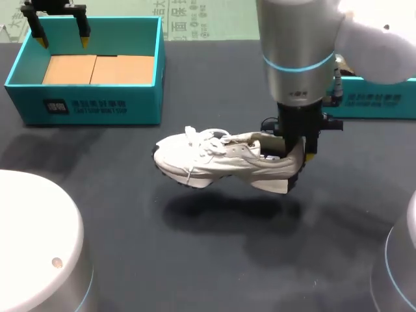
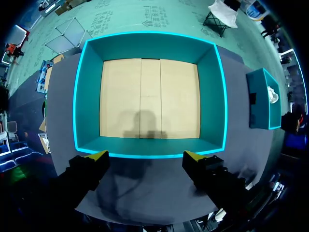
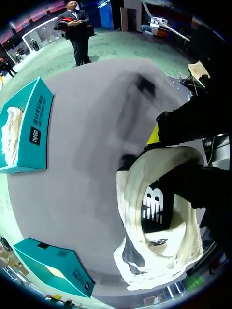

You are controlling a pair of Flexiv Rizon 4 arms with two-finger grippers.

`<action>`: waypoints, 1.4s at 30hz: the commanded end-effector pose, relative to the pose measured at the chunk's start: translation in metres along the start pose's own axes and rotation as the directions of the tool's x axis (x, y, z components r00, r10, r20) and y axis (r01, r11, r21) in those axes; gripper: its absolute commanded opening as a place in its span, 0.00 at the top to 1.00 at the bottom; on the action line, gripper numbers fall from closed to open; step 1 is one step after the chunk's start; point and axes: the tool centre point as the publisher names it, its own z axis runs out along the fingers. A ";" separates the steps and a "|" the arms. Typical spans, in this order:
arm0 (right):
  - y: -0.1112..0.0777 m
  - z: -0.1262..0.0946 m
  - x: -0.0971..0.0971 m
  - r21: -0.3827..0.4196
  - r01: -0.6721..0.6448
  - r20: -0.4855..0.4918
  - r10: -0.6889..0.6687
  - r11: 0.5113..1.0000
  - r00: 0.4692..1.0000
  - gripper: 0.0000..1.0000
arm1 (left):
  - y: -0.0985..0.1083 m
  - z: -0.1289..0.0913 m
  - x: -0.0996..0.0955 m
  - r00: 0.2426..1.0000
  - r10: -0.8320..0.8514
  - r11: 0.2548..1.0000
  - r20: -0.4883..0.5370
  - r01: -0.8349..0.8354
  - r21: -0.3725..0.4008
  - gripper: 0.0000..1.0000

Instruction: Take the shoe out of the shoebox, open the shoe tongue, remove and reinsert the insole, then place the shoe into the shoebox

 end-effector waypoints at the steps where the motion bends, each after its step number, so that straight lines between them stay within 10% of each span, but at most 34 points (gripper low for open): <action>1: -0.010 0.014 0.017 -0.016 0.013 0.007 -0.013 1.000 1.000 1.00 | 0.000 0.000 0.000 1.000 0.000 1.000 0.001 0.000 0.000 0.00; 42: -0.017 0.107 0.068 0.002 0.071 0.121 -0.071 0.997 0.990 1.00 | 0.000 0.000 0.000 1.000 0.000 1.000 0.001 0.000 0.000 0.00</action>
